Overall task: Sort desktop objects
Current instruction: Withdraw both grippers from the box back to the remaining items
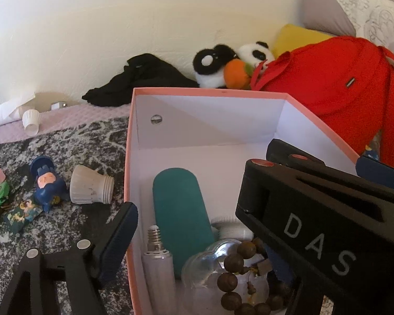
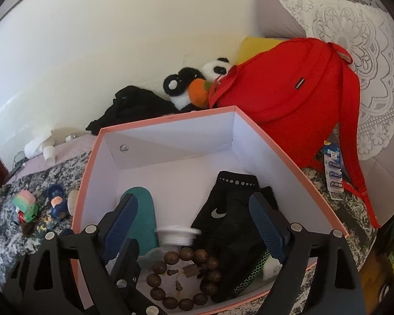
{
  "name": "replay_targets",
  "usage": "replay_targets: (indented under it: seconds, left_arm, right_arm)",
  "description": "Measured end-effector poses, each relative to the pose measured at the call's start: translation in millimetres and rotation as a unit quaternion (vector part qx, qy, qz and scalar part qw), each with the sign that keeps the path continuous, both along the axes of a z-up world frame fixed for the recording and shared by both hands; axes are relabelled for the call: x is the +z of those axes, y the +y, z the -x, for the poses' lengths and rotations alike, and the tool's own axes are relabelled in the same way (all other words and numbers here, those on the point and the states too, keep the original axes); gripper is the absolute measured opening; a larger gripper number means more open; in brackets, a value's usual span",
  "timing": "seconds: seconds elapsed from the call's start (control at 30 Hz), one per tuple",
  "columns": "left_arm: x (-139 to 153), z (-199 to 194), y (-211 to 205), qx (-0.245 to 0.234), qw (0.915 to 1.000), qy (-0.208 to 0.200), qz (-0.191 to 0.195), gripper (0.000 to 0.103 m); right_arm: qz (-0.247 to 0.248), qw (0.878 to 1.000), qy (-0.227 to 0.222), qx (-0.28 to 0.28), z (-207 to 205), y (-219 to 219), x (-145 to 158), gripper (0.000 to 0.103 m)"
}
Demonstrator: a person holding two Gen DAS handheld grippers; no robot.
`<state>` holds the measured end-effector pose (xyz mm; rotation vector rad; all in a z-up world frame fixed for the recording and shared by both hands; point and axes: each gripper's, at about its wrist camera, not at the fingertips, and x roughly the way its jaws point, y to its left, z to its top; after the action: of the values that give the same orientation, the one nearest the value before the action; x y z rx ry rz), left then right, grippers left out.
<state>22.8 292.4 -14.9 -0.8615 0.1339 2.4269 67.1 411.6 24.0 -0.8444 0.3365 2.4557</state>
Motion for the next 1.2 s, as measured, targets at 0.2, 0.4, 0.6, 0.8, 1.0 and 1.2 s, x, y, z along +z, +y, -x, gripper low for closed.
replay_targets:
  seconds: [0.2, 0.4, 0.6, 0.8, 1.0, 1.2]
  left_arm:
    - [0, 3, -1, -0.001, 1.0000, -0.004, -0.006, 0.078]
    - [2, 4, -5, 0.000, 0.9998, -0.010, -0.016, 0.078]
    - [14, 2, -19, 0.028, 0.9994, 0.006, -0.016, 0.078]
    - [16, 11, -42, 0.053, 0.9984, 0.004, -0.019, 0.079]
    - [16, 25, -77, 0.085, 0.9962, 0.004, -0.019, 0.080]
    - [4, 44, -118, 0.122, 0.9926, 0.005, 0.001, 0.080]
  right_arm:
    - [0.004, 1.000, 0.001, 0.002, 1, 0, 1, 0.090]
    - [0.004, 1.000, 0.004, 0.003, 1, -3, 5, 0.090]
    - [0.006, 1.000, 0.023, 0.009, 0, -15, 16, 0.090]
    - [0.001, 0.999, 0.027, 0.025, 9, -36, 20, 0.091]
    - [-0.004, 0.998, 0.025, 0.049, 25, -66, 19, 0.091]
    - [0.004, 0.997, 0.022, 0.076, 46, -97, 12, 0.090]
